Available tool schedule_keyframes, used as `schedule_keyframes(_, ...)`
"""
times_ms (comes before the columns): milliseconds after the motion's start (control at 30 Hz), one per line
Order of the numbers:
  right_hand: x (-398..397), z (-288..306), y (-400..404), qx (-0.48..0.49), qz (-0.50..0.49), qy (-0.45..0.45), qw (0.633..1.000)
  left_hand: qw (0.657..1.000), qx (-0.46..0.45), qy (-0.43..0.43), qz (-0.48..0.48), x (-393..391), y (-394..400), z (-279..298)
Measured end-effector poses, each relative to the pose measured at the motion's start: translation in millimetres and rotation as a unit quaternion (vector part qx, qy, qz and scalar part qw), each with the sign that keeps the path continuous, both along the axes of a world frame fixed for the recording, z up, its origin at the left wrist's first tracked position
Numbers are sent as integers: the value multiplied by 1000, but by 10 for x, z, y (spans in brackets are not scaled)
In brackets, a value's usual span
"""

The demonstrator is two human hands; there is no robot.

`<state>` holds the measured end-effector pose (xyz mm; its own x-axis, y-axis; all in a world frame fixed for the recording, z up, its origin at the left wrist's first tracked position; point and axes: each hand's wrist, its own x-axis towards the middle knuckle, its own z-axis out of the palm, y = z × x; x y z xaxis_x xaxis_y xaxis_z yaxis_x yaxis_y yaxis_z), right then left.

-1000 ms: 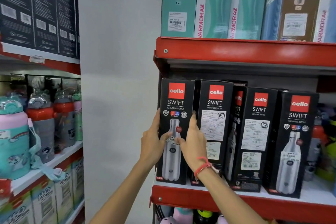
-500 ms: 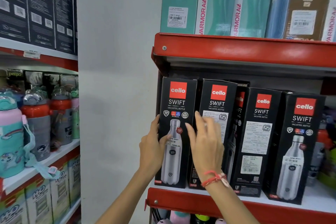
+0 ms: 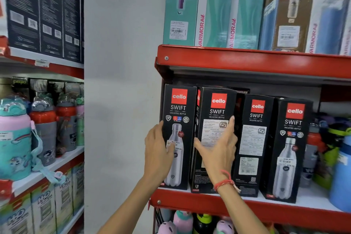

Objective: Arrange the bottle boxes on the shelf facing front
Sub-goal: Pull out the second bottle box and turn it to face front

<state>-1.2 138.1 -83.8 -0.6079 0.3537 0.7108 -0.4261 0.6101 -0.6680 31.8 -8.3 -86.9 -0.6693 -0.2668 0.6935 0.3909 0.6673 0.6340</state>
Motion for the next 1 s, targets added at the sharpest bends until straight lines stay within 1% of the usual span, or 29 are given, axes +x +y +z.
schedule_keyframes(100,217,-98,161,-17,46,71,996,999,-27,39,-12,133,18,45)
schedule_keyframes(167,359,-145,282,-9,74,119,990,998,-33,52,-33,183,52,66)
schedule_keyframes(233,513,-133,388,-3,102,145,984,994,-21,47,-93,209,105,89)
schedule_keyframes(300,636,-85,490,-12,145,161,976,986,-32,23,-161,231,170,103)
schedule_keyframes(400,754,18,659,-11,210,142,967,968,-66,-19,-241,257,264,106)
schedule_keyframes(533,808,167,869,12,308,93,947,947,-26,-27,-319,332,316,97)
schedule_keyframes(633,767,287,976,65,372,34,925,952,-12,11,-306,403,384,38)
schedule_keyframes(733,671,465,1041,132,385,-11,913,967,-2,42,-253,384,501,3)
schedule_keyframes(867,541,715,1006,140,375,-36,916,977,-3,72,-199,204,672,37)
schedule_keyframes(933,475,733,965,144,362,-33,920,983,-8,74,-166,115,744,47)
schedule_keyframes(1000,401,688,938,149,354,-29,923,985,-8,67,-162,34,778,42)
